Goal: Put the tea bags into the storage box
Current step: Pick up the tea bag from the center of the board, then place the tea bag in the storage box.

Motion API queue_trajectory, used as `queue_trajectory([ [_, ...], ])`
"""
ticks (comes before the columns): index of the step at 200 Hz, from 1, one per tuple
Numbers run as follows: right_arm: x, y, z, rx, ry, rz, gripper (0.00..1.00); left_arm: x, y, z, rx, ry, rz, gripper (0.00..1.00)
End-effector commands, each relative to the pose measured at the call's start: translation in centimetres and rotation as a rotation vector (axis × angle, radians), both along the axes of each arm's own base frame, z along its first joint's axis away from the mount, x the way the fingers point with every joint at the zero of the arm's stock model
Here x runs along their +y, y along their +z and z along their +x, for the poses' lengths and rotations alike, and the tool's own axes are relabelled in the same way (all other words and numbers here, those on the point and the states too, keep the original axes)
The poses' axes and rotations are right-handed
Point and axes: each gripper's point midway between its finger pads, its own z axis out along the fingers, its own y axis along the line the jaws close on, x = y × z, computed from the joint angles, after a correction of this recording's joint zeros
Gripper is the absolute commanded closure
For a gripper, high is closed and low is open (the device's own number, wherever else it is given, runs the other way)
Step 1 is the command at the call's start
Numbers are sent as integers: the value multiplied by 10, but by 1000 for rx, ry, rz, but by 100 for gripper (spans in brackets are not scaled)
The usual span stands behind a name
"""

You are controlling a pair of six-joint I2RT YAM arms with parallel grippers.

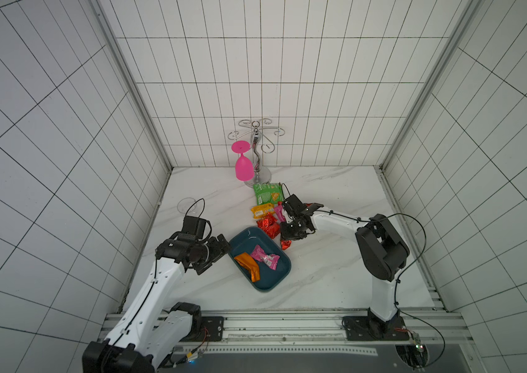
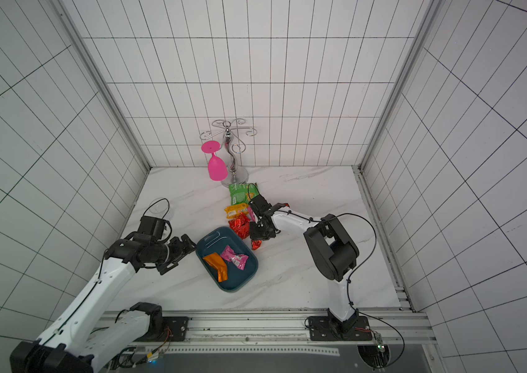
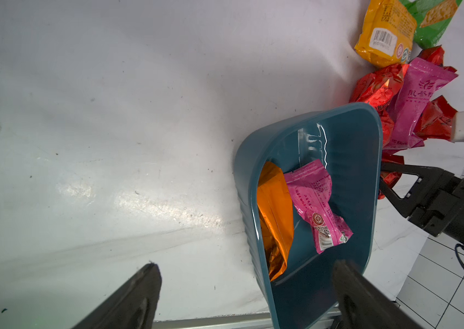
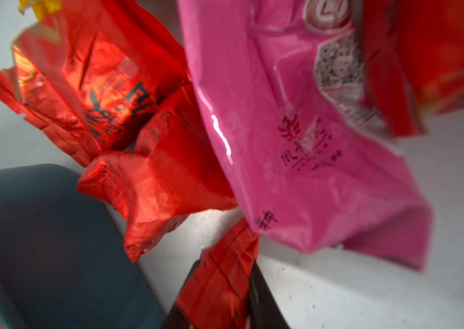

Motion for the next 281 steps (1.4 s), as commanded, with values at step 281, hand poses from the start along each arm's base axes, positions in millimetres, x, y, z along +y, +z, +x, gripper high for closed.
queue_trajectory([
  [281,83,77,-127,-266,583,-62,60,0,-5,16,-3,20,10,3],
])
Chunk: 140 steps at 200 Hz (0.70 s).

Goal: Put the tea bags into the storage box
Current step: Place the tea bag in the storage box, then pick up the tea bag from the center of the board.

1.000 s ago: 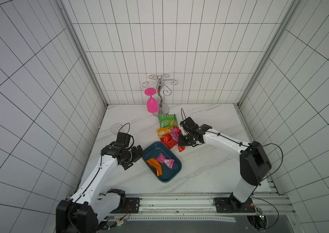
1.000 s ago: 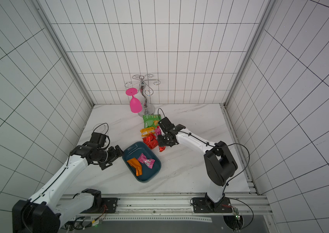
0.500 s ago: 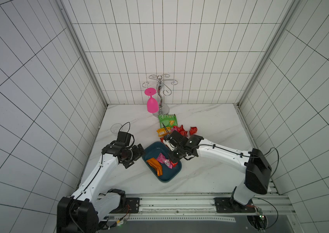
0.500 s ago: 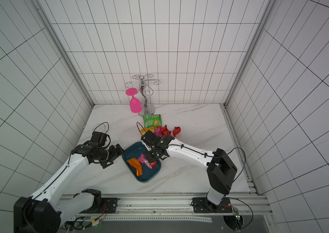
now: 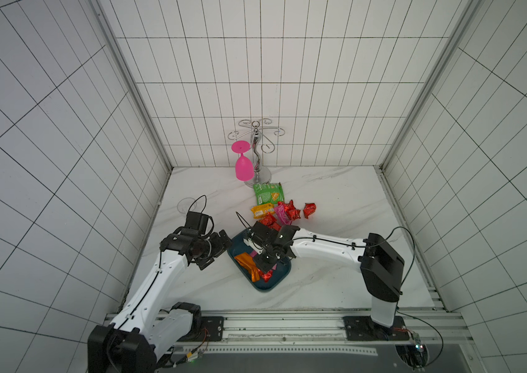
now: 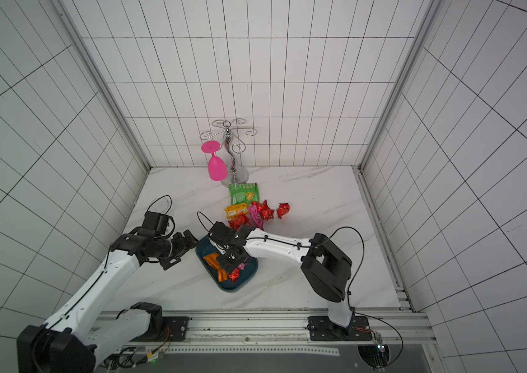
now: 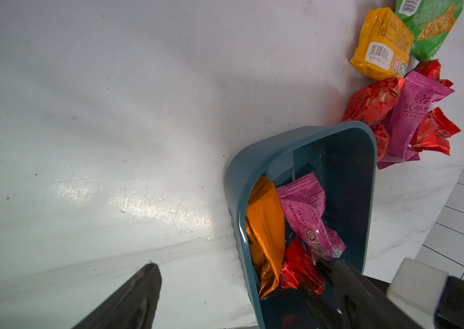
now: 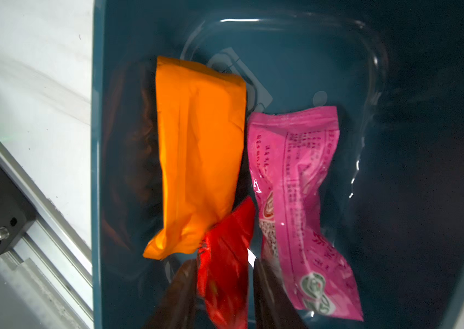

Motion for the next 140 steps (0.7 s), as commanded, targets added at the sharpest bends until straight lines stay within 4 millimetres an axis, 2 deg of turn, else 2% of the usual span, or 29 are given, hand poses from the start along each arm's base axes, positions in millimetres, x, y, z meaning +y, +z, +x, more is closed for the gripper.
queue_trajectory([
  [1,3,37,12,-79,-14,60,60,3,-1,-1,-6,5,18,3],
  [28,-3,67,23,-137,-48,111,57,4,-3,0,-10,5,22,3],
  [64,-25,97,54,-173,-164,162,55,1,1,10,-9,-10,26,3],
  [96,-50,97,95,-196,-285,136,55,-1,6,17,-17,-18,22,3],
  [140,-80,69,155,-189,-422,50,54,3,7,10,-18,-28,45,2],
])
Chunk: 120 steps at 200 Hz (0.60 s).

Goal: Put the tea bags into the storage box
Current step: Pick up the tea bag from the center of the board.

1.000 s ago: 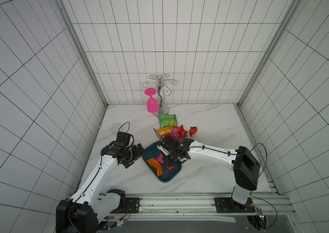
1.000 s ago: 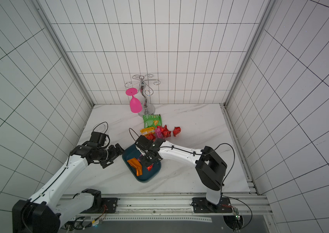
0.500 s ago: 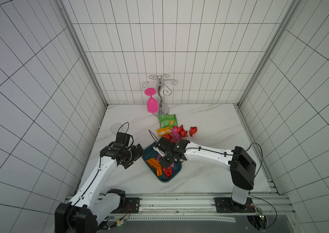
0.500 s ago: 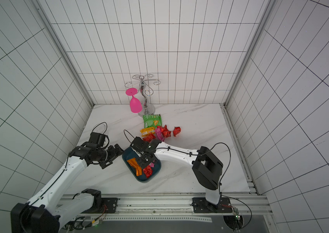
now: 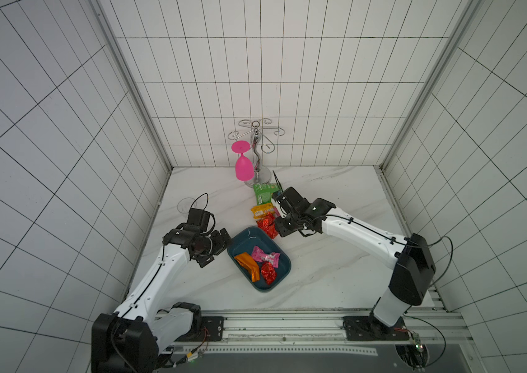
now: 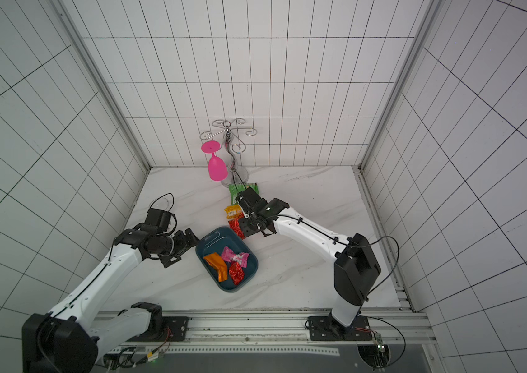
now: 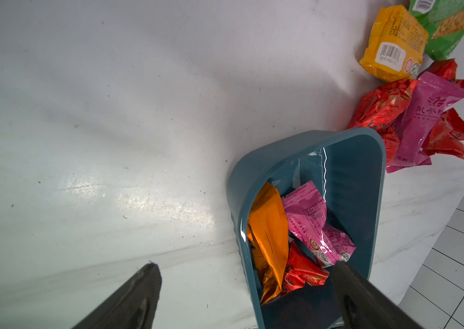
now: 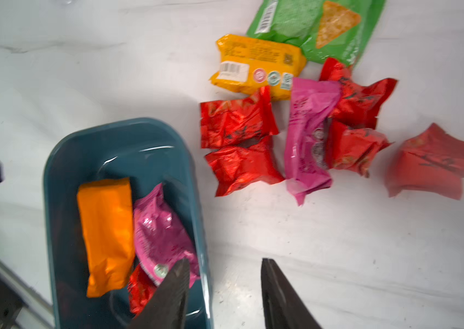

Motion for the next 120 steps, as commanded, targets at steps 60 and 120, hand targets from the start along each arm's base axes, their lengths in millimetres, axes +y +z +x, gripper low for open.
queue_trajectory([
  [60,3,-51,60,28,-41,-127,54,2,9,-3,-26,-9,15,3],
  [120,0,-83,78,30,-37,-258,56,5,2,-14,-18,16,9,3],
])
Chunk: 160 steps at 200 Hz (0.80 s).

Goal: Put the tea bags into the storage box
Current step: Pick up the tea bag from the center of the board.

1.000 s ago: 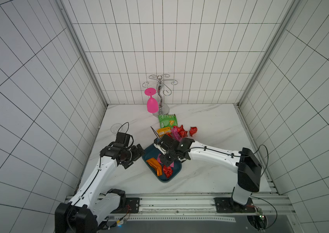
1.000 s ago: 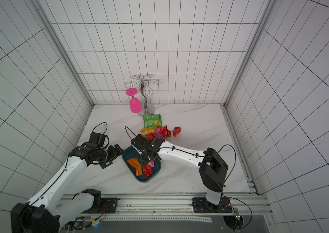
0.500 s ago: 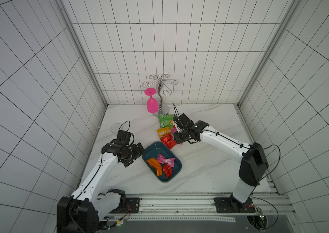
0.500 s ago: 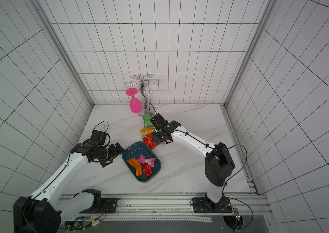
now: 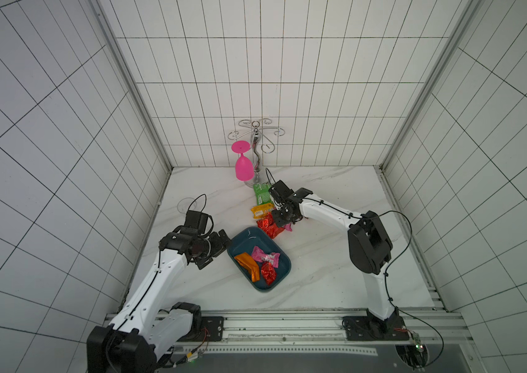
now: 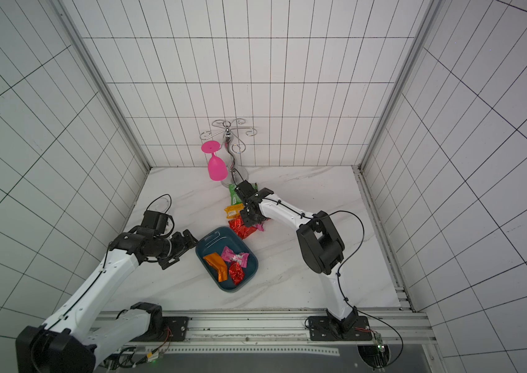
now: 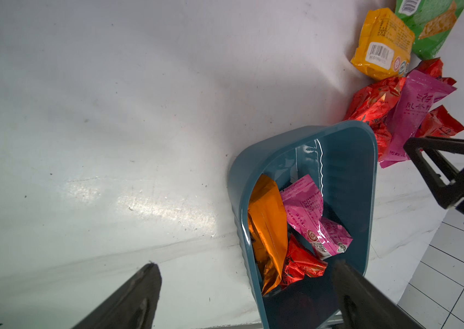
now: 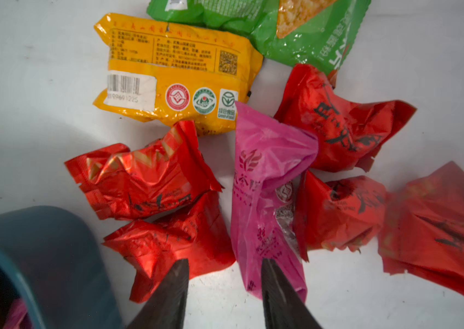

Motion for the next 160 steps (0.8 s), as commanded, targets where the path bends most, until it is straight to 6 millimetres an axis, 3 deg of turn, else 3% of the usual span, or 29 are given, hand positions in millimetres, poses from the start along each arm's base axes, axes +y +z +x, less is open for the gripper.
queue_trajectory([
  [1,-8,-2,9,-22,4,-77,57,3,-6,-4,10,14,10,3],
  [32,-13,-7,13,-19,-4,-101,71,2,-8,-1,6,17,6,3],
  [62,-13,-6,13,-19,-1,-97,95,-3,-7,11,2,1,-3,2],
  [75,-12,-6,12,-14,2,-93,100,-4,-6,15,13,-11,-1,3],
  [102,-13,0,11,-19,4,-85,100,-4,-4,18,17,-25,11,3],
  [128,-18,20,3,-30,1,-54,100,-1,-4,15,8,-25,23,3],
  [160,-20,53,-27,-6,43,45,100,0,-8,10,18,-25,25,3],
])
